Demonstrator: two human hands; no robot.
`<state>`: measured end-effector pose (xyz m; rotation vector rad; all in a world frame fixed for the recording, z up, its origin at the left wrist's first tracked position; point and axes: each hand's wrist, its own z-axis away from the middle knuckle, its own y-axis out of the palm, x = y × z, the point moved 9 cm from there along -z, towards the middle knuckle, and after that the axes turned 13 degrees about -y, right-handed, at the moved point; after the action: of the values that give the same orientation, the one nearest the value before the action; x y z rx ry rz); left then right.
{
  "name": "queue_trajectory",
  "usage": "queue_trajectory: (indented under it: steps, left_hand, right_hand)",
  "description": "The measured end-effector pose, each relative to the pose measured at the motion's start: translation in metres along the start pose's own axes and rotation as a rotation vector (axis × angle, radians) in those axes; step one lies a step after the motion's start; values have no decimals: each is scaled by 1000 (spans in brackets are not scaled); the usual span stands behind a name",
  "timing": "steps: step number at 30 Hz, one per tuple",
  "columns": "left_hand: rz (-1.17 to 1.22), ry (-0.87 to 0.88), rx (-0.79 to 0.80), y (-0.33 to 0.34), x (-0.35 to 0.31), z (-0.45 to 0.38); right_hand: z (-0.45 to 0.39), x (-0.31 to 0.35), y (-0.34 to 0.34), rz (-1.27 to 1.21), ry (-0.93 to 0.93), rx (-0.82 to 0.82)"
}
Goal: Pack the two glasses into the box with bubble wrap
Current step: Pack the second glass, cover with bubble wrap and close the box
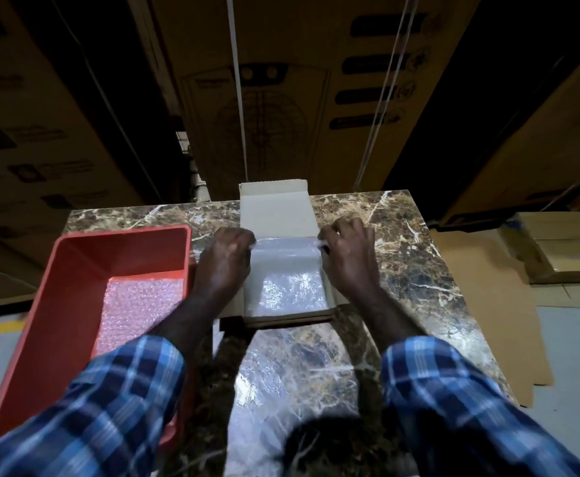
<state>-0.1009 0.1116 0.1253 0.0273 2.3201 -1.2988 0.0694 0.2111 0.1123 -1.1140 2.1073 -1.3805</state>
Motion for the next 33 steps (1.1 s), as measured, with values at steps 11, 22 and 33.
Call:
queue_trajectory:
  steps: [11, 22, 33]
  left_hand:
    - [-60, 15, 113, 76, 49, -8]
    - [-336, -16, 245, 92, 41, 2]
    - [-458, -60, 325, 111, 31, 18]
  right_hand:
    - [-28, -5, 56, -112, -72, 46]
    - [-18, -4, 72, -173, -109, 130]
    - [1, 12, 99, -136, -46, 211]
